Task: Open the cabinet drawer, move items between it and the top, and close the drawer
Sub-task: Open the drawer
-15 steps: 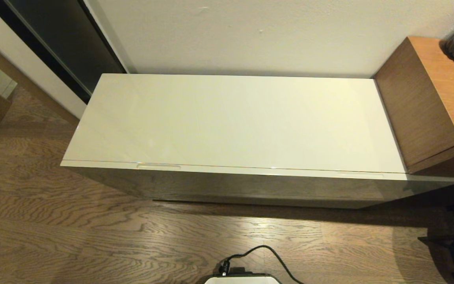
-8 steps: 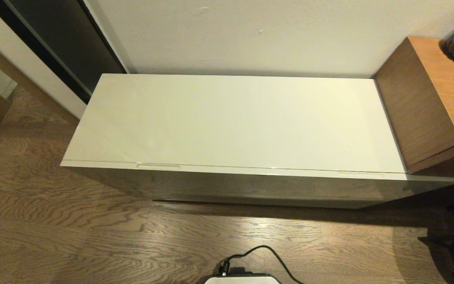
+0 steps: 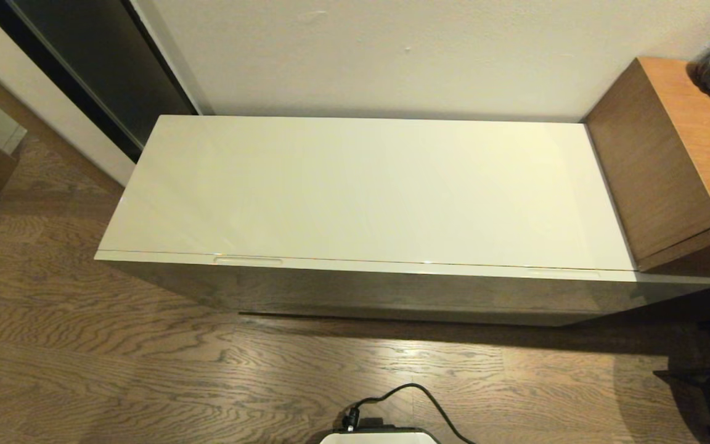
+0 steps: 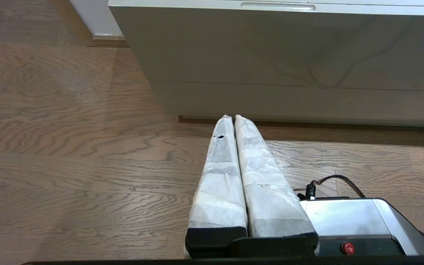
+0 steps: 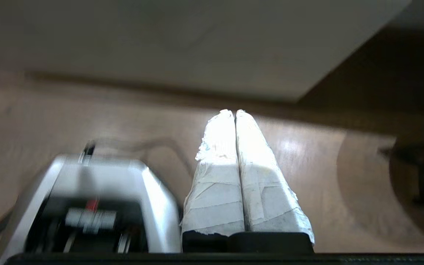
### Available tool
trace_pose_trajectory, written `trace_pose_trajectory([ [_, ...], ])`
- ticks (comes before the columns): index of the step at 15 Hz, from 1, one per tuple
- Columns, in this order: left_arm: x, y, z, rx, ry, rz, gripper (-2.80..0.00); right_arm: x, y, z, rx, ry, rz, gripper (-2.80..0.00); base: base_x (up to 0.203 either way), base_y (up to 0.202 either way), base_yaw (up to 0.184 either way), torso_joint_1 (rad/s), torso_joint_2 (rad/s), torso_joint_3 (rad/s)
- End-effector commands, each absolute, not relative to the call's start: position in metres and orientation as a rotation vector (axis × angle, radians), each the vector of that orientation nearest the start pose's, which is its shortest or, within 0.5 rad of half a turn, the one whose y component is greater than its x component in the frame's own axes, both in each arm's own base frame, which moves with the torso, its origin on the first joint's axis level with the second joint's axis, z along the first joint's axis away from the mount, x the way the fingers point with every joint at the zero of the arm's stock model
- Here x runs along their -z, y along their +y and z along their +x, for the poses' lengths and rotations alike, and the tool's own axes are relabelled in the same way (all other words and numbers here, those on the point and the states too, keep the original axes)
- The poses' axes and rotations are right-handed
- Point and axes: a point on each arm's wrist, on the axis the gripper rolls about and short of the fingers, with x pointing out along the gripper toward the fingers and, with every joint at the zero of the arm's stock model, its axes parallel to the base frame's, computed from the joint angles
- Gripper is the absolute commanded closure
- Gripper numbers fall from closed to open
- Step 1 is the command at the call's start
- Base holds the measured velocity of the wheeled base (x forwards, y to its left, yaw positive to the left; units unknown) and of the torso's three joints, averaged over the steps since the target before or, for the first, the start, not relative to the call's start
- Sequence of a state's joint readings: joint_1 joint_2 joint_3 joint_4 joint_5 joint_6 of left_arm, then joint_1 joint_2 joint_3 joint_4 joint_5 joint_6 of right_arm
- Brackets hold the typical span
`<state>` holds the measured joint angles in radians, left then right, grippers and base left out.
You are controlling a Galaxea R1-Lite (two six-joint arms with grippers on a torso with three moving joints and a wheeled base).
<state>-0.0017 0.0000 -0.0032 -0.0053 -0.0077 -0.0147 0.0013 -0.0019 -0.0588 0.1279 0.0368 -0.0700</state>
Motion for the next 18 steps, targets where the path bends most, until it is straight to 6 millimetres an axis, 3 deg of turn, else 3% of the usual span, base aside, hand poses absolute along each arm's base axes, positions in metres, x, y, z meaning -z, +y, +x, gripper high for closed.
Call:
trace_pose_trajectory([
  [1,-0.0770,-0.0001,-0.0229,0.009,-0.008,-0.015,0.00,-0.0765,0.0005,-0.0228,-0.027,-0.012,-0.070,0.00,0.000,0.000,0.000,0.000,0.00,0.000],
  [18,-0.0770,-0.0001,-0.0229,0.009,-0.008,-0.015,0.00,-0.0746,0.0004,-0.0227,-0.022,0.006,-0.057,0.00,0.000,0.000,0.000,0.000,0.00,0.000],
])
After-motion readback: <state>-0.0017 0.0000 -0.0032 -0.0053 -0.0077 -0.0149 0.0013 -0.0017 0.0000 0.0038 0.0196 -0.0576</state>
